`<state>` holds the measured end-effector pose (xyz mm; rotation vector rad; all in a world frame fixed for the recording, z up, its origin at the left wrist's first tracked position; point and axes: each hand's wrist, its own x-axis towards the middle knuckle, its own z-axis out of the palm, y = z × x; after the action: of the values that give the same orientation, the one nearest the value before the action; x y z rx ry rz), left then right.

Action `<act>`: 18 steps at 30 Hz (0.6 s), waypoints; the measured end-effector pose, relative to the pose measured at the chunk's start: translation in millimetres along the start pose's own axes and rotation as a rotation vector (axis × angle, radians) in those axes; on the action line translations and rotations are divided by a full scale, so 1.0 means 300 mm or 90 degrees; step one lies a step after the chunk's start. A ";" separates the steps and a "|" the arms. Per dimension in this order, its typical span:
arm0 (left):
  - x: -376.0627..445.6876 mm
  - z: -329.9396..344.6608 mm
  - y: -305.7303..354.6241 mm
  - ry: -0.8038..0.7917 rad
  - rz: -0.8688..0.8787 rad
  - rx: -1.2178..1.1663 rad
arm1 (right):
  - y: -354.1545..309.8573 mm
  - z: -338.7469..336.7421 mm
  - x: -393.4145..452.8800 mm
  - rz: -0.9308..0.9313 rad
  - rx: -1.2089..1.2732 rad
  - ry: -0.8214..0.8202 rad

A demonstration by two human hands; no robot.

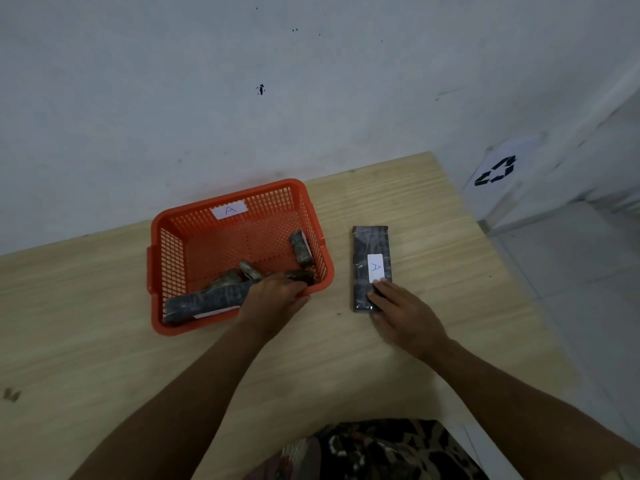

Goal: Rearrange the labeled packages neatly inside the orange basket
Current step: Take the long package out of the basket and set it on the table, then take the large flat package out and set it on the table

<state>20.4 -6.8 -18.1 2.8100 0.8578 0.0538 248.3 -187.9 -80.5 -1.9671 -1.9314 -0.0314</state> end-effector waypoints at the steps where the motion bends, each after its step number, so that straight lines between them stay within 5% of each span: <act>1: 0.001 -0.006 -0.001 -0.006 0.007 -0.005 | -0.002 -0.005 0.009 0.006 -0.003 0.006; 5: -0.016 -0.084 -0.021 0.064 0.035 -0.048 | -0.066 -0.036 0.127 0.022 0.049 0.097; 9: -0.081 -0.186 -0.121 0.175 -0.054 -0.061 | -0.221 -0.050 0.292 -0.048 0.141 0.145; 18: -0.270 -0.243 -0.440 0.235 -0.363 -0.109 | -0.551 0.029 0.486 -0.150 0.222 -0.048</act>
<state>-126.1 68.5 28.5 2.3291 1.6156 0.5381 94.2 -48.7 -6.4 -1.5305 -2.0456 0.3007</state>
